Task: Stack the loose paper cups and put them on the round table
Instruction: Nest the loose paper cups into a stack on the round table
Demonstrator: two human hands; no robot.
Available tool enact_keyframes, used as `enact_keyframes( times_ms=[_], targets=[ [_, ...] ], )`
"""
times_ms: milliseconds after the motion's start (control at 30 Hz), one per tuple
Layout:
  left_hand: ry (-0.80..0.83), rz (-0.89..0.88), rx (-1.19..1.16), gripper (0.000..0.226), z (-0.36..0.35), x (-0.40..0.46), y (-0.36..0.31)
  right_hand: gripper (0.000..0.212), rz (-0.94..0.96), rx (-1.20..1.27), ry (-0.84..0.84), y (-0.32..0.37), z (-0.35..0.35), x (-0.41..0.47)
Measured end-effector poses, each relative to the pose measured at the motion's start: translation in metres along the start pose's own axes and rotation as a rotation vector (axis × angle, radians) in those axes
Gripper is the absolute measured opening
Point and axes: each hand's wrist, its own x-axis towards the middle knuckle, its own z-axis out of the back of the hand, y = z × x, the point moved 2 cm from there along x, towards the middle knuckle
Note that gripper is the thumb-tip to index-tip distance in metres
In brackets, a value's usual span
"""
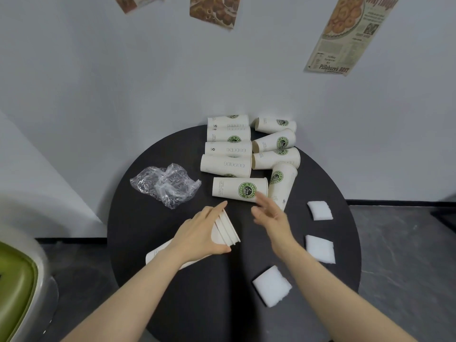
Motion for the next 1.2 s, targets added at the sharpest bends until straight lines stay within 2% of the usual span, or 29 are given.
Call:
enact_keyframes(
  times_ms=[100, 300, 533, 733, 1200],
  targets=[
    [-0.005, -0.001, -0.018, 0.109, 0.006, 0.008, 0.001, 0.047, -0.031, -0.062, -0.101, 0.006, 0.019, 0.036],
    [-0.022, 0.011, -0.061, 0.111, 0.012, 0.016, 0.008, 0.052, -0.060, -0.221, -0.045, 0.004, 0.026, 0.088],
    [-0.046, 0.065, -0.083, 0.111, 0.019, 0.015, 0.023, 0.051, -0.122, -0.317, -0.048, -0.002, 0.019, 0.104],
    [-0.025, 0.088, -0.101, 0.111, 0.021, 0.014, 0.024, 0.043, -0.175, -0.245, -0.058, -0.011, 0.012, 0.096],
    [-0.042, 0.095, -0.118, 0.110, 0.027, 0.005, 0.019, 0.044, 0.008, -0.016, -0.193, 0.024, 0.046, 0.056]
  ],
)
